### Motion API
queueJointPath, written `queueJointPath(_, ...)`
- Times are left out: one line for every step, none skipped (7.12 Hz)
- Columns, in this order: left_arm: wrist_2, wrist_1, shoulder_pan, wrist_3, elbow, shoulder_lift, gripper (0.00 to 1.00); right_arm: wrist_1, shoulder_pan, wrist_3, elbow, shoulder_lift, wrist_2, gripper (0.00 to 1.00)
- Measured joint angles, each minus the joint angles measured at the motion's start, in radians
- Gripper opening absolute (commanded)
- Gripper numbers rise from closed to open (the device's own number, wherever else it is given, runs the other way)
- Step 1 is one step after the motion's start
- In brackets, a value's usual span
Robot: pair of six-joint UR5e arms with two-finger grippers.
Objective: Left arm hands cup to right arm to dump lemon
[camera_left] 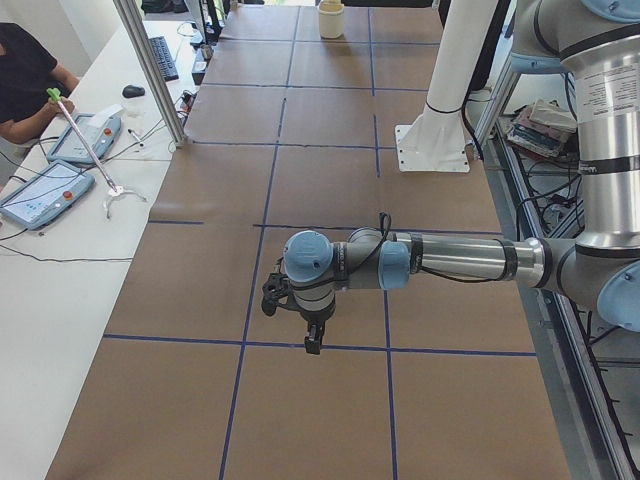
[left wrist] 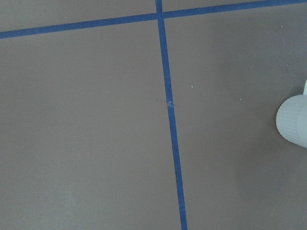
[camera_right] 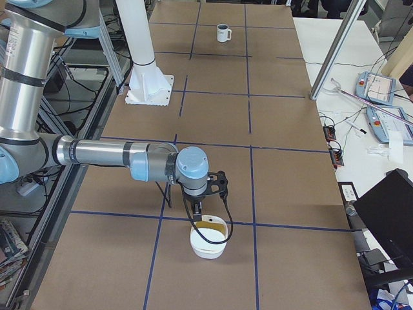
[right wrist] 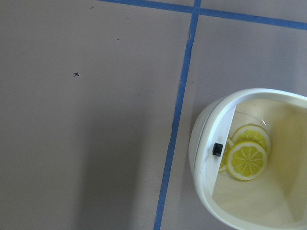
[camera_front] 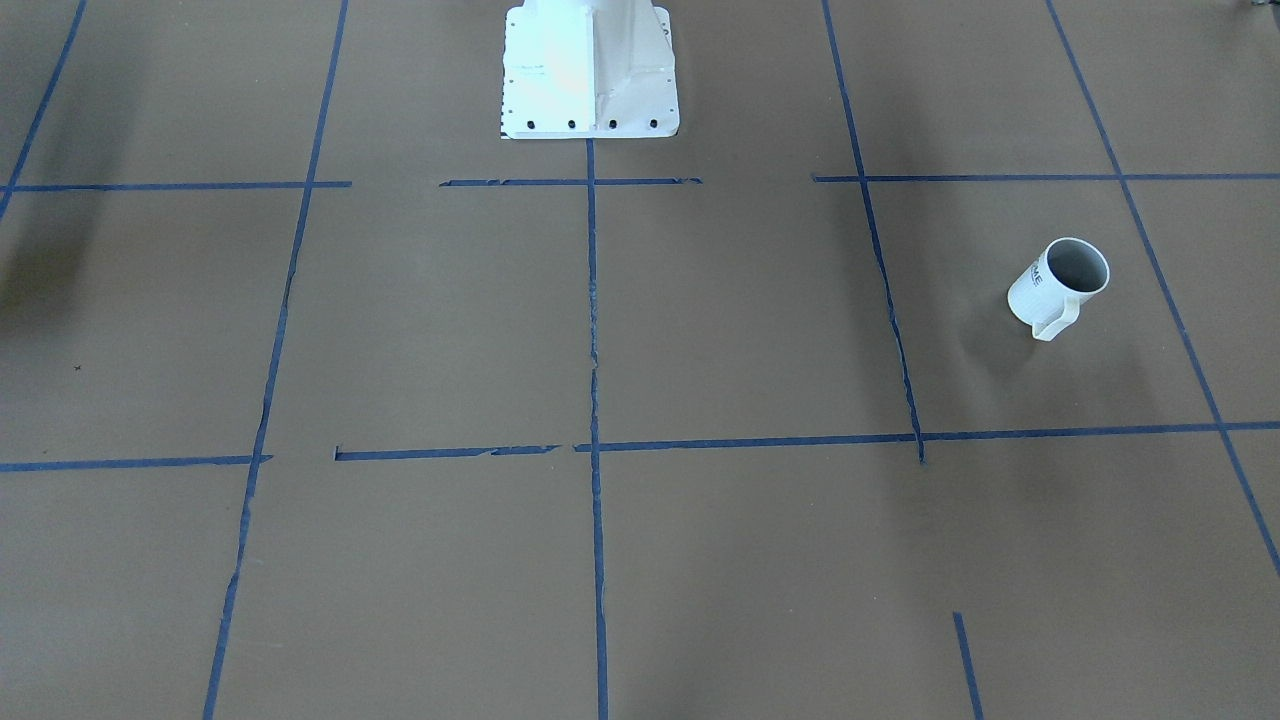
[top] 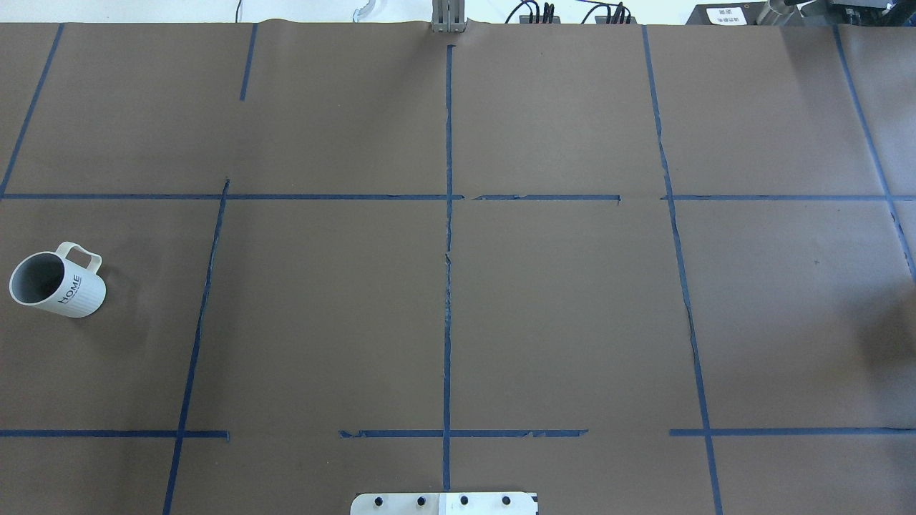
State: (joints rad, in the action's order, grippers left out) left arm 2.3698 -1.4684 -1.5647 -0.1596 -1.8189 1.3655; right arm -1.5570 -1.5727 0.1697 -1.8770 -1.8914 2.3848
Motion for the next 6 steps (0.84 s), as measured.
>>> queueJointPath(-0.001, 0.0, 0.0, 0.0, 0.0, -0.001, 1.0, 0.0, -0.002, 0.0, 0.0, 0.0, 0.0, 1.0)
queueJointPath(-0.002, 0.001, 0.0, 0.0, 0.0, -0.002, 1.0, 0.0, -0.002, 0.001, -0.001, 0.0, 0.0, 1.0)
queueJointPath(-0.002, 0.002, 0.0, 0.0, 0.001, -0.002, 1.0, 0.0, -0.002, 0.001, -0.001, 0.0, 0.001, 1.0)
queueJointPath(-0.003, 0.003, 0.0, 0.0, 0.001, -0.005, 1.0, 0.0, -0.003, 0.001, -0.001, 0.0, 0.001, 1.0)
queueJointPath(-0.003, 0.003, 0.0, 0.0, 0.0, -0.009, 1.0, 0.0, -0.003, 0.001, -0.002, 0.0, 0.001, 1.0)
queueJointPath(-0.003, 0.003, 0.0, 0.001, -0.001, -0.01, 1.0, 0.0, -0.003, 0.001, -0.002, 0.0, 0.001, 1.0)
